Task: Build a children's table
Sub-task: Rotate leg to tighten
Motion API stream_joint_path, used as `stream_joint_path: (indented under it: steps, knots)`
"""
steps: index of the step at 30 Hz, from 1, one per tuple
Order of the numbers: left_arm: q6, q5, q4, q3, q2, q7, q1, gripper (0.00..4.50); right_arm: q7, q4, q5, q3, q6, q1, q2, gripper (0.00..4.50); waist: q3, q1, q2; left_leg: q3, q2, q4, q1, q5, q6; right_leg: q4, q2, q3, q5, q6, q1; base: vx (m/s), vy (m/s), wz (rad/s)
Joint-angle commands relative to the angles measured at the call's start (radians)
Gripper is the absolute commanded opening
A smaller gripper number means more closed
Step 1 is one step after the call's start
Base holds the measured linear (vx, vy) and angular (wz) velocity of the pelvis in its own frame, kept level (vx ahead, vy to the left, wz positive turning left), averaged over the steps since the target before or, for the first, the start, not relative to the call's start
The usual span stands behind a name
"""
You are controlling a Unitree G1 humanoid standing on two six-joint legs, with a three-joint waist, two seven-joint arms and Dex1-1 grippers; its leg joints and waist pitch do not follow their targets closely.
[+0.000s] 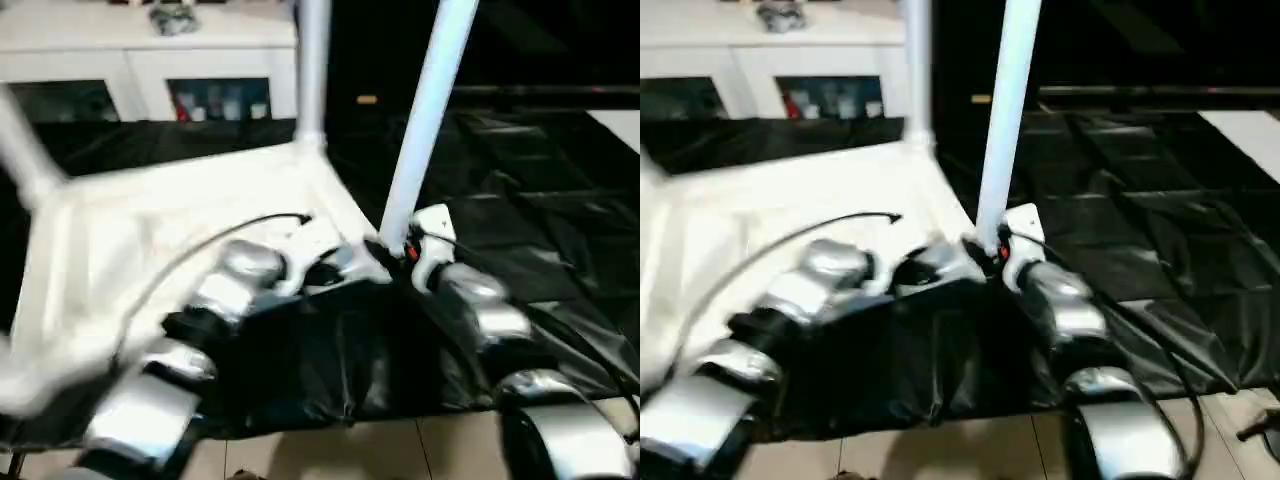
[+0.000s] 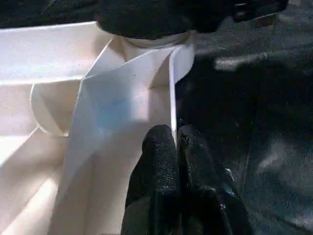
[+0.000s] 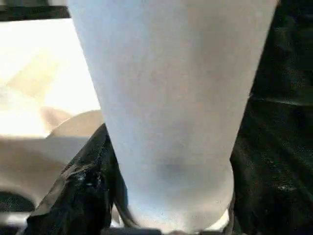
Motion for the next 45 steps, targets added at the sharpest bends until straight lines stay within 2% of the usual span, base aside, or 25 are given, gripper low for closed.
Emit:
stream_joint_path:
  steps: [1, 7, 8, 10, 13, 14, 16, 17, 18, 21, 24, 26, 27, 29, 31, 34, 36, 37, 41, 45]
  knots:
    - [-0.02, -0.002, -0.03, -0.053, -0.072, -0.011, -0.035, 0.0, 0.011, 0.076, -0.037, 0.056, 0.061, 0.012, 0.089, 2.72, -0.05, -0.004, 0.0, -0.034, 0.051, -0.084, 0.027, -0.386, -0.002, -0.094, -0.063, 0.039, -0.377, -0.16, 0.019, 0.0, 0.0, 0.0]
    - [-0.018, 0.005, -0.055, -0.059, -0.067, -0.026, -0.02, 0.0, 0.0, 0.103, -0.031, 0.048, 0.033, -0.006, 0.113, 2.72, -0.046, -0.006, -0.001, -0.035, 0.05, -0.085, 0.028, -0.416, -0.002, -0.101, -0.065, 0.037, -0.433, -0.145, 0.015, 0.0, 0.0, 0.0]
    - [-0.015, 0.005, -0.06, -0.059, -0.065, -0.027, -0.017, 0.0, -0.002, 0.106, -0.029, 0.048, 0.027, -0.01, 0.113, 3.07, -0.046, -0.006, 0.0, -0.036, 0.051, -0.085, 0.029, -0.423, -0.004, -0.102, -0.065, 0.038, -0.443, -0.141, 0.013, 0.0, 0.0, 0.0]
    - [-0.022, 0.001, -0.064, -0.056, -0.052, -0.034, -0.01, 0.0, 0.019, 0.102, -0.01, 0.036, 0.023, -0.018, 0.11, 3.44, -0.046, -0.007, 0.0, -0.037, 0.051, -0.087, 0.029, -0.431, -0.006, -0.102, -0.065, 0.038, -0.446, -0.137, 0.013, 0.0, 0.0, 0.0]
    - [-0.033, 0.0, -0.059, -0.053, -0.042, -0.042, -0.008, 0.0, 0.029, 0.101, -0.02, 0.038, 0.01, -0.023, 0.099, 3.62, -0.047, -0.008, 0.001, -0.037, 0.052, -0.088, 0.027, -0.424, -0.005, -0.1, -0.064, 0.039, -0.425, -0.142, 0.013, 0.0, 0.0, 0.0]
    - [-0.041, 0.0, -0.059, -0.052, -0.033, -0.05, -0.006, 0.0, 0.032, 0.098, -0.034, 0.046, -0.007, -0.024, 0.09, 3.62, -0.05, -0.006, 0.001, -0.035, 0.053, -0.087, 0.027, -0.411, -0.004, -0.098, -0.064, 0.04, -0.396, -0.151, 0.014, 0.0, 0.0, 0.0]
    - [-0.058, -0.001, -0.055, -0.048, -0.013, -0.066, -0.004, 0.0, 0.075, 0.08, -0.046, 0.06, -0.03, -0.022, 0.064, 3.75, -0.054, -0.004, 0.0, -0.032, 0.052, -0.085, 0.019, -0.357, 0.008, -0.087, -0.062, 0.04, -0.306, -0.171, 0.021, 0.0, 0.0, 0.0]
    - [-0.079, -0.001, -0.053, -0.044, 0.006, -0.084, -0.002, 0.0, 0.15, 0.055, -0.045, 0.072, -0.04, -0.014, 0.037, 3.75, -0.055, -0.004, 0.0, -0.031, 0.052, -0.084, 0.018, -0.345, 0.015, -0.085, -0.062, 0.041, -0.283, -0.177, 0.023, 0.0, 0.0, 0.0]
    - [-0.082, -0.001, -0.052, -0.043, 0.009, -0.087, -0.001, 0.0, 0.164, 0.051, -0.044, 0.075, -0.041, -0.012, 0.032, 3.75, -0.056, -0.002, -0.002, -0.029, 0.051, -0.082, 0.015, -0.324, 0.03, -0.081, -0.062, 0.039, -0.248, -0.187, 0.028, 0.0, 0.0, 0.0]
    - [-0.123, -0.007, -0.048, -0.038, 0.039, -0.126, -0.001, 0.0, 0.297, 0.008, -0.045, 0.105, -0.052, 0.007, -0.017, 3.75, -0.058, -0.003, -0.001, -0.027, 0.052, -0.077, 0.011, -0.277, 0.056, -0.074, -0.061, 0.039, -0.193, -0.208, 0.034, 0.0, 0.0, 0.0]
    - [-0.182, -0.019, -0.056, -0.044, 0.074, -0.2, 0.008, 0.0, 0.455, -0.052, -0.032, 0.141, -0.061, 0.034, -0.075, 3.75, -0.061, 0.008, -0.001, -0.021, 0.055, -0.07, 0.01, -0.221, 0.091, -0.066, -0.059, 0.036, -0.114, -0.227, 0.038, 0.0, 0.0, 0.0]
    - [-0.214, -0.035, -0.074, -0.053, 0.097, -0.272, 0.019, 0.0, 0.554, -0.098, -0.014, 0.158, -0.043, 0.051, -0.109, 3.75, -0.063, 0.011, 0.001, -0.02, 0.058, -0.067, 0.009, -0.193, 0.102, -0.057, -0.058, 0.034, -0.072, -0.243, 0.04, 0.0, 0.0, 0.0]
    - [-0.228, -0.041, -0.086, -0.063, 0.117, -0.325, 0.027, 0.0, 0.632, -0.131, -0.005, 0.171, -0.03, 0.064, -0.137, 3.75, -0.065, 0.018, 0.002, -0.018, 0.06, -0.064, 0.013, -0.172, 0.118, -0.053, -0.057, 0.033, -0.037, -0.257, 0.039, 0.0, 0.0, 0.0]
    - [-0.253, -0.046, -0.093, -0.079, 0.142, -0.39, 0.036, 0.0, 0.739, -0.17, 0.004, 0.192, -0.008, 0.079, -0.175, 3.75, -0.063, 0.02, 0.005, -0.018, 0.061, -0.064, 0.012, -0.173, 0.124, -0.052, -0.057, 0.033, -0.032, -0.265, 0.038, 0.0, 0.0, 0.0]
    - [-0.267, -0.049, -0.092, -0.084, 0.151, -0.413, 0.039, 0.0, 0.776, -0.179, 0.004, 0.198, -0.001, 0.082, -0.187, 3.75, -0.062, 0.026, 0.003, -0.017, 0.063, -0.065, 0.013, -0.182, 0.121, -0.05, -0.057, 0.033, -0.037, -0.266, 0.037, 0.0, 0.0, 0.0]
    - [-0.293, -0.063, -0.084, -0.096, 0.174, -0.487, 0.042, 0.0, 0.873, -0.203, -0.003, 0.232, 0.014, 0.088, -0.222, 3.75, -0.059, 0.029, 0.006, -0.018, 0.065, -0.07, 0.019, -0.236, 0.085, -0.059, -0.059, 0.036, -0.125, -0.258, 0.032, 0.0, 0.0, 0.0]
    - [-0.31, -0.065, -0.075, -0.098, 0.182, -0.519, 0.041, 0.0, 0.922, -0.224, -0.01, 0.256, 0.022, 0.094, -0.241, 3.75, -0.057, 0.029, 0.003, -0.019, 0.064, -0.073, 0.02, -0.254, 0.067, -0.062, -0.058, 0.036, -0.154, -0.247, 0.033, 0.0, 0.0, 0.0]
    - [-0.318, -0.064, -0.069, -0.097, 0.185, -0.525, 0.038, 0.0, 0.947, -0.233, -0.018, 0.269, 0.023, 0.096, -0.251, 3.52, -0.057, 0.029, 0.003, -0.019, 0.064, -0.073, 0.019, -0.254, 0.066, -0.061, -0.058, 0.037, -0.154, -0.246, 0.033, 0.0, 0.0, 0.0]
    - [-0.325, -0.065, -0.057, -0.095, 0.187, -0.542, 0.034, 0.0, 0.968, -0.239, -0.028, 0.284, 0.02, 0.095, -0.261, 3.3, -0.058, 0.031, 0.004, -0.018, 0.064, -0.073, 0.021, -0.248, 0.057, -0.06, -0.06, 0.037, -0.148, -0.248, 0.033, 0.0, 0.0, 0.0]
    - [-0.344, -0.065, -0.045, -0.101, 0.193, -0.563, 0.031, 0.0, 0.996, -0.253, -0.025, 0.29, 0.038, 0.094, -0.264, 2.94, -0.061, 0.033, 0.003, -0.018, 0.063, -0.069, 0.019, -0.217, 0.069, -0.055, -0.061, 0.037, -0.105, -0.254, 0.035, 0.0, 0.0, 0.0]
